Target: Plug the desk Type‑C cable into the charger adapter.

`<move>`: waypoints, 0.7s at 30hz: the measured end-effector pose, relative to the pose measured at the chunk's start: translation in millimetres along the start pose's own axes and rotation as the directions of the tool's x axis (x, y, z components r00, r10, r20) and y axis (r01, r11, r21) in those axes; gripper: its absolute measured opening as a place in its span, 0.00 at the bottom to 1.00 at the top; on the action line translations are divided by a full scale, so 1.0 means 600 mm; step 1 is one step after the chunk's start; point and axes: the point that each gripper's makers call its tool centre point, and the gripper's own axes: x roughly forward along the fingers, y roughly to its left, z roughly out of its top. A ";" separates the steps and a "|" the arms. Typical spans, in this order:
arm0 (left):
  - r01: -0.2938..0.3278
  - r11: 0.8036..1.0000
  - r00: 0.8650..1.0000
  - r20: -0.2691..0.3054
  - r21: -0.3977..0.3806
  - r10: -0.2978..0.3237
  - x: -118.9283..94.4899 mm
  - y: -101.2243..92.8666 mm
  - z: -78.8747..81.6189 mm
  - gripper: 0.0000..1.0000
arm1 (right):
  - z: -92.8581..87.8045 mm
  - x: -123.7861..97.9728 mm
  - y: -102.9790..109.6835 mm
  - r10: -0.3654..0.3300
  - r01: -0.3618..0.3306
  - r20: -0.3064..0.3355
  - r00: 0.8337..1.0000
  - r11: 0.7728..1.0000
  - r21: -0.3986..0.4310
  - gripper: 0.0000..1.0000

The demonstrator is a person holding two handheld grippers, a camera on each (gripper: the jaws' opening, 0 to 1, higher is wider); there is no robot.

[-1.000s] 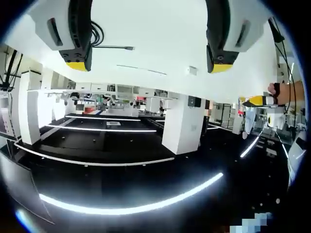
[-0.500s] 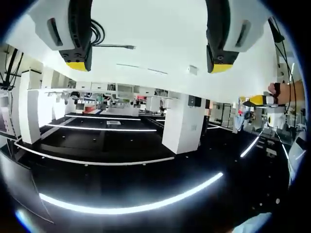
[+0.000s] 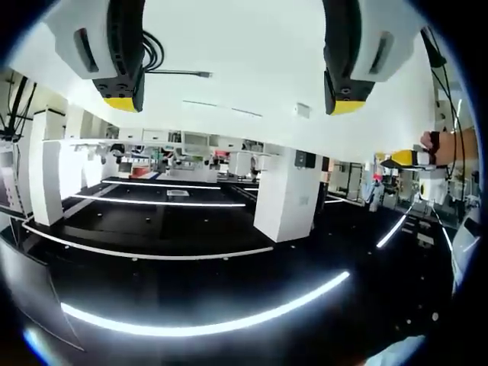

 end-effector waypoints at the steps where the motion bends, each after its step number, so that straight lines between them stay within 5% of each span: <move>1: 0.000 1.000 1.000 -0.002 -0.003 0.000 0.000 0.000 -0.001 1.00 | 0.000 0.000 0.000 0.000 0.000 0.000 1.000 1.000 0.000 1.00; 21: -0.018 1.000 1.000 0.018 0.010 0.018 -0.005 0.007 0.006 1.00 | 0.001 -0.001 -0.001 -0.005 0.005 -0.001 1.000 1.000 -0.008 1.00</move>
